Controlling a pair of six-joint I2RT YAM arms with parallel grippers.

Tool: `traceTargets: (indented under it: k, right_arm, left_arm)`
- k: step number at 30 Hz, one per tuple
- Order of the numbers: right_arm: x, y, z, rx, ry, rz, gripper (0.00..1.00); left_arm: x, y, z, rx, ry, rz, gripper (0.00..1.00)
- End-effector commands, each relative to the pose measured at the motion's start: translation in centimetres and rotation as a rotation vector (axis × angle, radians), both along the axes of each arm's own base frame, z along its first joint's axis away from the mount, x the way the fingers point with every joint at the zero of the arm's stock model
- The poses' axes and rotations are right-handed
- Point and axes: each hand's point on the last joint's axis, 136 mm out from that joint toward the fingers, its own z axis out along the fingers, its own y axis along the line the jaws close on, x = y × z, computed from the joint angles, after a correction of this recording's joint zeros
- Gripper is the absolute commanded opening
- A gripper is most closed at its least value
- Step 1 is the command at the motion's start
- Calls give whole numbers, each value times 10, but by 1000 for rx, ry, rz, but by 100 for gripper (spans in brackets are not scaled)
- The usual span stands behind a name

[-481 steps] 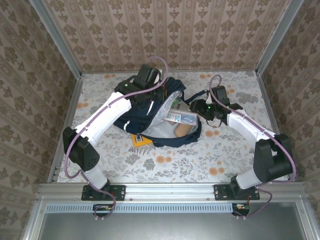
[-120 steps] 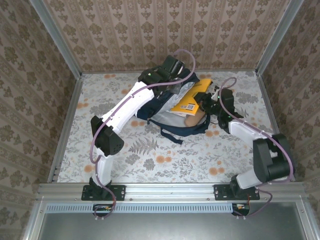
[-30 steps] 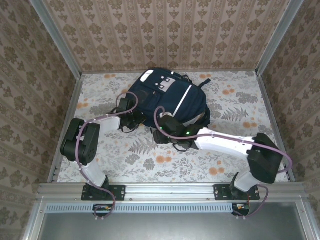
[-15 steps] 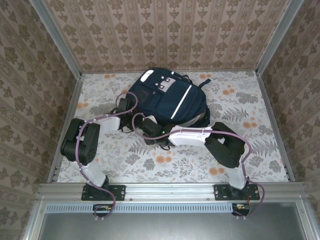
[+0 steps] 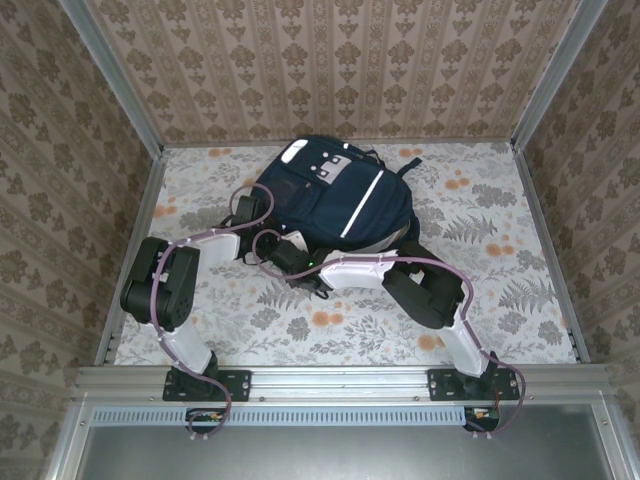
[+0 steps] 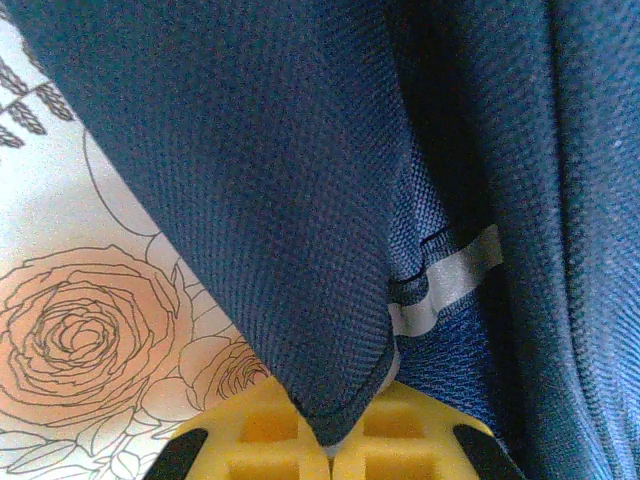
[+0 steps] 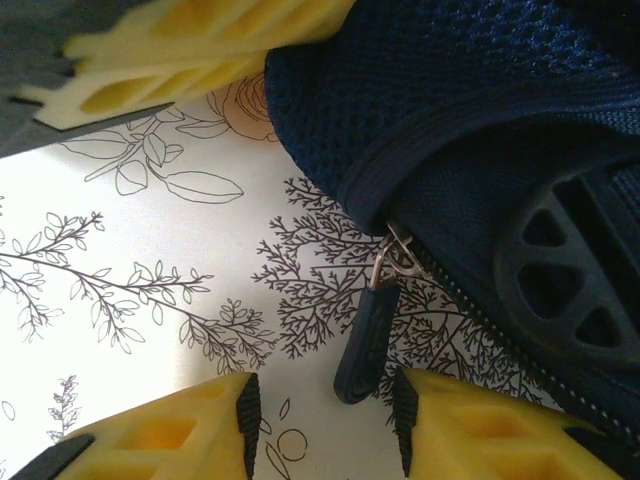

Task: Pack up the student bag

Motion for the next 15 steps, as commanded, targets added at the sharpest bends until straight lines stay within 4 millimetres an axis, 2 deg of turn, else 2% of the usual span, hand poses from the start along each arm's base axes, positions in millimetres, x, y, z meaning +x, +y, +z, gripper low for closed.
traceTargets:
  k: [1,2,4,6,7,15]
  right_arm:
    - [22,-11,-9,-46,-39,-41,35]
    - [23,-10,-9,-50,-42,-39,30]
    - [24,-10,-8,-56,-50,-36,14]
    - [24,-11,-4,-56,-53,-33,2]
    - [23,-11,0,-51,-55,-33,0]
    - [7,-26,50,52,-66,-50,0]
  left_arm:
    - [-5,-9,10,3,-10,-34,0]
    - [-5,-10,10,4,-10,-36,0]
    - [-6,-11,12,4,-12,-39,0]
    - [-6,-10,12,10,-10,-37,0]
    - [-6,-9,12,15,-8,-35,0]
    - [-3,7,10,56,2,0,0]
